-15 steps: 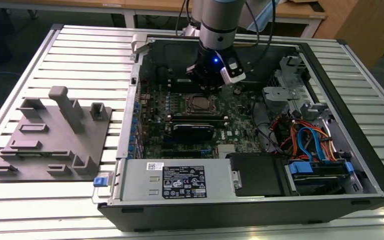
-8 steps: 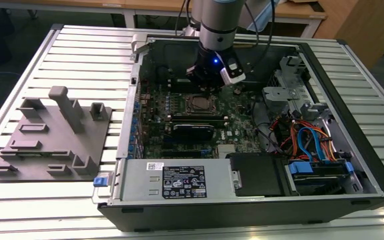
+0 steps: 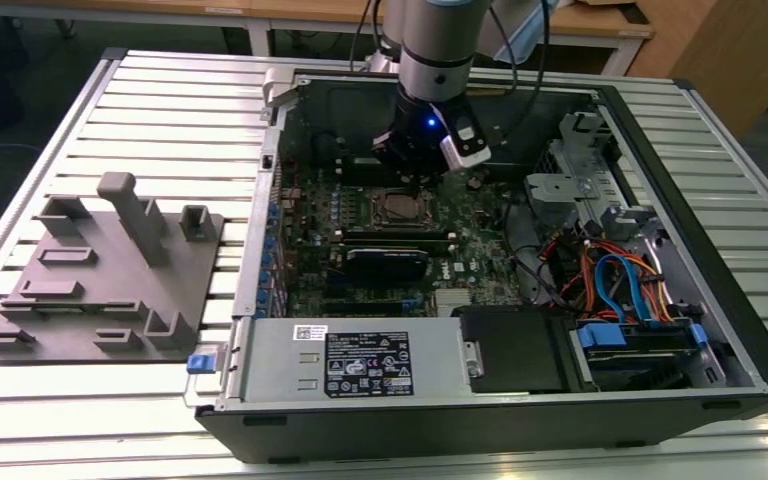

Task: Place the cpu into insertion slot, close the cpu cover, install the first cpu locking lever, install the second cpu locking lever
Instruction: 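Install the first cpu locking lever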

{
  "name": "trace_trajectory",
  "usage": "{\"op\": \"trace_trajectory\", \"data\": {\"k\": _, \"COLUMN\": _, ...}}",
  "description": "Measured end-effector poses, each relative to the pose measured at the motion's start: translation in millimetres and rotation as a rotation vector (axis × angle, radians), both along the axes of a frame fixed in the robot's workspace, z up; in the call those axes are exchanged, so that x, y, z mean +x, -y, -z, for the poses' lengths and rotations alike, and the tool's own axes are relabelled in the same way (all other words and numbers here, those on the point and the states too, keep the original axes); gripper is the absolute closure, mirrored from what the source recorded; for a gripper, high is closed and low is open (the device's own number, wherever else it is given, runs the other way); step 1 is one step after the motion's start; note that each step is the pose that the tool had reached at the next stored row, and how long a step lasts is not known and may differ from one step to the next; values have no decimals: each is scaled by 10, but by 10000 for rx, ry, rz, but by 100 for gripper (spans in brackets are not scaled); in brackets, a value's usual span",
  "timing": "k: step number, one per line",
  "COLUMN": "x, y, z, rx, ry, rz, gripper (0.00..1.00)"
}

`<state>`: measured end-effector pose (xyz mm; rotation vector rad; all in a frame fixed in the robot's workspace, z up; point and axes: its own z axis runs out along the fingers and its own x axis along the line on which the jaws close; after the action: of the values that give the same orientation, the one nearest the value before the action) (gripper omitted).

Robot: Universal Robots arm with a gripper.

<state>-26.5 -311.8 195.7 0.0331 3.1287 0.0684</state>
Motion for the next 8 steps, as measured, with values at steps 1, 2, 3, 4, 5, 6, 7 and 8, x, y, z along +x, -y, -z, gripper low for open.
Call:
{"op": "trace_trajectory", "data": {"k": 1, "x": 1, "y": -2, "z": -8, "rx": 25, "ry": 9, "rz": 2, "gripper": 89}}
{"op": "trace_trajectory", "data": {"k": 2, "x": 2, "y": -3, "z": -21, "rx": 54, "ry": 14, "rz": 0, "gripper": 89}}
{"op": "trace_trajectory", "data": {"k": 3, "x": 3, "y": -5, "z": -34, "rx": 86, "ry": 17, "rz": -1, "gripper": 89}}
{"op": "trace_trajectory", "data": {"k": 4, "x": 3, "y": -4, "z": -51, "rx": 107, "ry": 13, "rz": -1, "gripper": 89}}
{"op": "trace_trajectory", "data": {"k": 5, "x": 1, "y": -2, "z": -65, "rx": 129, "ry": 8, "rz": -1, "gripper": 89}}
{"op": "trace_trajectory", "data": {"k": 6, "x": 0, "y": -2, "z": -74, "rx": 161, "ry": 7, "rz": 0, "gripper": 89}}
{"op": "trace_trajectory", "data": {"k": 7, "x": -3, "y": -3, "z": -79, "rx": 198, "ry": 8, "rz": 0, "gripper": 89}}
{"op": "trace_trajectory", "data": {"k": 8, "x": -9, "y": -2, "z": -83, "rx": 230, "ry": 8, "rz": 0, "gripper": 89}}
